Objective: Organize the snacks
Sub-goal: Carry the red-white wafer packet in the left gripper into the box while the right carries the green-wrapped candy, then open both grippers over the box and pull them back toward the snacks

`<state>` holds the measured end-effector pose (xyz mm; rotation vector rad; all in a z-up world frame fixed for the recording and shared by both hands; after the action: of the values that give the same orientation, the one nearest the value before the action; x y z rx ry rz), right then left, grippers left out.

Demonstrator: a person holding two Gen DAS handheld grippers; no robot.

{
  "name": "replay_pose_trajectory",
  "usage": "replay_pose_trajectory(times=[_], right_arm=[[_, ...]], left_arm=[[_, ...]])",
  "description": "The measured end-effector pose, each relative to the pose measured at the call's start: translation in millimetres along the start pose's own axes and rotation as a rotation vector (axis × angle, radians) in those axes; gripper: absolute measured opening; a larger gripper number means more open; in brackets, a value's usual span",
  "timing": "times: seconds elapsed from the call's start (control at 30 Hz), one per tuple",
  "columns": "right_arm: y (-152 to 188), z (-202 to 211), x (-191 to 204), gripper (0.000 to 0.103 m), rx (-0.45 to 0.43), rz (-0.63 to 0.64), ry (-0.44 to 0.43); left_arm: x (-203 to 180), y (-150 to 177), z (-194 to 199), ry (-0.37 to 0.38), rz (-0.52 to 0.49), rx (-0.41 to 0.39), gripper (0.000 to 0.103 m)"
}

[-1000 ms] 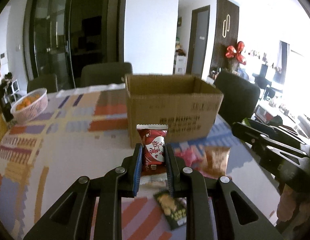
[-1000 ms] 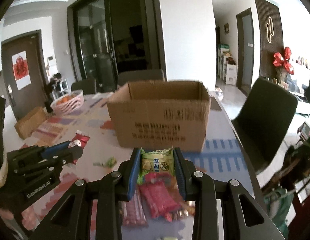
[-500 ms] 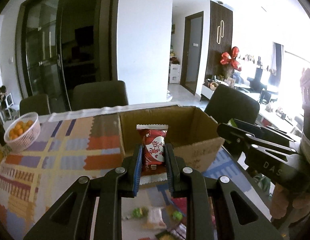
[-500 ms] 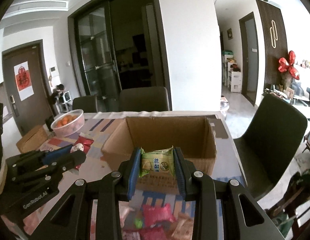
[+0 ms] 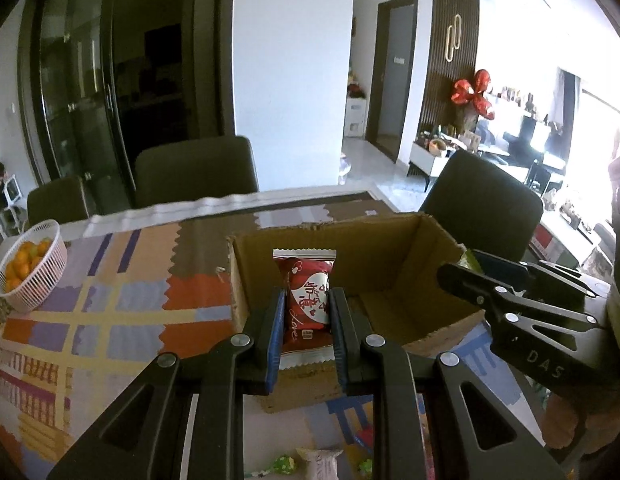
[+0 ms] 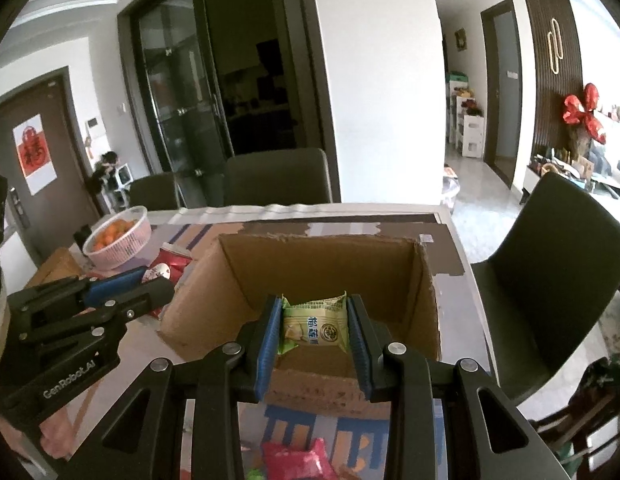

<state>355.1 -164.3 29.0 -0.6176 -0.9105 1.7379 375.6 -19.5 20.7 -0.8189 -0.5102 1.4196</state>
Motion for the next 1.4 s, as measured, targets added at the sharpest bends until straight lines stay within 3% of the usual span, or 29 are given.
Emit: replay_pose_trajectory(times=[0.3,0.37,0.43,0.57,0.87,1.0,1.4], right_arm=[[-2,-25,-13,0.035,0.062,-0.027,-0.003],[-2,-27,-14,0.049,0.069,-0.031,0.008],[-1,-25,-17,0.058,0.070,-0.044,0.019],[2,-16,-17,0.060,0.059,-0.041,0.041],[22,38,0,0.071,-0.023,0.017,0.072],[33,64,9,0.072,-0.060,0.039,0.084],[72,121,25,0.076,-0.109,0.042,0.095]], left_arm=[[-4,-3,-22,-0.007,0.010,0.037,0.025],[-3,-5,-20,-0.018,0.012,0.024,0.044],[-1,-5,-11,-0.042,0.014,-0.007,0.050],[0,-1,7,-0.055,-0.004,-0.034,0.059],[-7,26,65,-0.063,-0.063,-0.127,0.068],[-11,43,88,-0.048,-0.075,-0.152,0.070],[-25,98,132,-0.015,-0.094,-0.167,0.075]])
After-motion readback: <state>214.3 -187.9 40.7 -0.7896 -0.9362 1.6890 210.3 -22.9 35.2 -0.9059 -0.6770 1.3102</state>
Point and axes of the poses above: each gripper's, at about its wrist camera, not at the fingertips, and z roughly against the way its jaws point, x to its left, y to its underside, the point moved 5 cm from there along -z, roughly the way its jaws point, and after that the axes turned 8 degrees about z, right-handed, at the moved point
